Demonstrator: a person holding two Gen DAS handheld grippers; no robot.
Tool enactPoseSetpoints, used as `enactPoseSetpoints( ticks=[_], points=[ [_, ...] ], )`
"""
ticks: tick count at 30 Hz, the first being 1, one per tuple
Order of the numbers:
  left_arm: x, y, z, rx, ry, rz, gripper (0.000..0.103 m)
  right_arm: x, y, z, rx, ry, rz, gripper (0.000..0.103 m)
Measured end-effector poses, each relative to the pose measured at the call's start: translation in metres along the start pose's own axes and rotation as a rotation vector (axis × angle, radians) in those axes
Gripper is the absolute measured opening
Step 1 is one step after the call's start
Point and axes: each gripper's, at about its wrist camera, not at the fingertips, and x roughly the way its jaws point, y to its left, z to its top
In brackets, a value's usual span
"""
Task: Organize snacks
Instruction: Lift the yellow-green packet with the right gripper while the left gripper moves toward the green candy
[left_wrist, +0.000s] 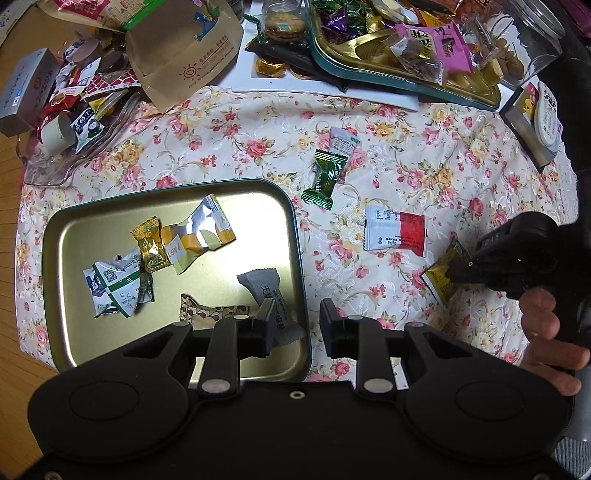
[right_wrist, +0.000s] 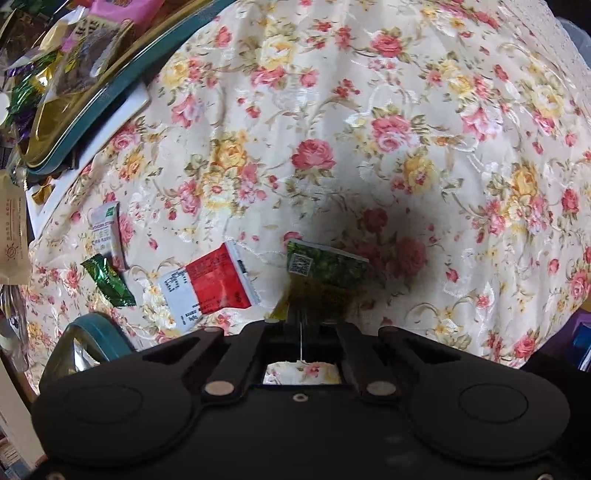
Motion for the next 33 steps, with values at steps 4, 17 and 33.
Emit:
enactPoseSetpoints(
  ticks=[4,17,33],
  points=[
    [0.003,-0.004,0.002,-0.001,0.01,0.003,0.036,0.003,-0.024,0.004,0.129,0.068,0.089,0.019],
    [-0.003,-0.006,0.001,0.011,0.013,-0.032,0.036,-0.01,-0.036,0.001,0.226,-0.057,0.074,0.035],
    [-0.007,0.006,0.002,-0.032,0.011,-0.058,0.036,0.013,-0.011,-0.005,0.104,-0.102,-0.063,0.045]
  ],
)
